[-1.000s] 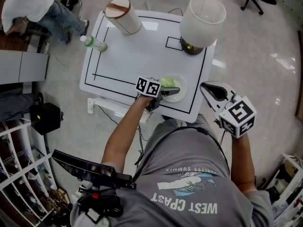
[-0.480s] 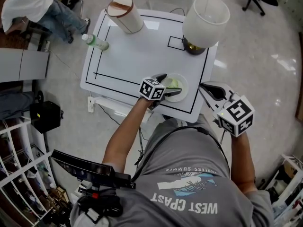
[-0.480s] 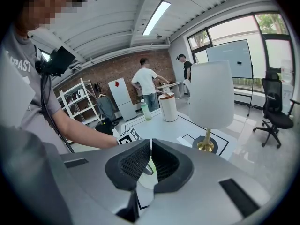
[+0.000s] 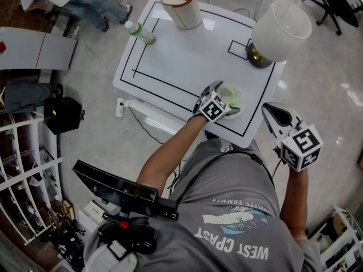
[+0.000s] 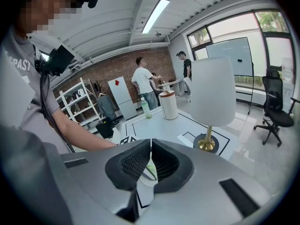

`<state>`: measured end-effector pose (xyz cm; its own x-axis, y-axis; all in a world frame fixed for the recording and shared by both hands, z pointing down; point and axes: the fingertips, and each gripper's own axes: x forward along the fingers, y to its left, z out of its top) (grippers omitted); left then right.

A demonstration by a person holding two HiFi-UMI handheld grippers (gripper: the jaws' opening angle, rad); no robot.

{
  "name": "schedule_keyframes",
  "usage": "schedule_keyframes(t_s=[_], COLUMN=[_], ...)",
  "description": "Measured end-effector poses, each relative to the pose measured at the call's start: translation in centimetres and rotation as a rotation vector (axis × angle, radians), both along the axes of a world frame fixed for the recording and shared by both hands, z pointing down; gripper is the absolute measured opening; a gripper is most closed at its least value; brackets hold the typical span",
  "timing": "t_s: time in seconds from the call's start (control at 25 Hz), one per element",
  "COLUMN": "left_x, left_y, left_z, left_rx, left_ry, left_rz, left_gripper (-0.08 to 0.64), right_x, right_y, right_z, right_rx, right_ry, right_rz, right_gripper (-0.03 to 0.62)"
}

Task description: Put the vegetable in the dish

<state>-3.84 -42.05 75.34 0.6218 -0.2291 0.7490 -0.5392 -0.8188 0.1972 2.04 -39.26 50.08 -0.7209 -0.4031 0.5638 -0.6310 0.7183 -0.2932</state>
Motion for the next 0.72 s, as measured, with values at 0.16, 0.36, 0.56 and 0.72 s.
schedule_keyframes(t_s=[0.16,0.36,0.56,0.72], left_x=[0.0,-0.4,-1.2,-1.5], left_y=[-0.2,-0.2,-0.3,-0.5], left_z=[0.2,0.3,-0.5,-1.5], left_rx=[0.116,0.204,0.224,0.242], left_ry=[-0.081,-0.133,-0.11,-0.057], left_rz=[0.026,0.031,-0.001,-0.029], left_gripper=[0.586,0.586,0.586,0.586], right_x=[-0.4,-1.2,-1.6,-1.7], right_y=[0.0,0.0,0.2,0.4], right_z=[0.0,-0.2,-0.3,-0.1], right_rx=[0.0,0.006,0.008,0.007], right_ry=[0.005,0.005,0.003,0.005], right_rz=[-0.003,-0.009,-0.011,-0.008], right_gripper=[0.009,0.009,0.009,0.009])
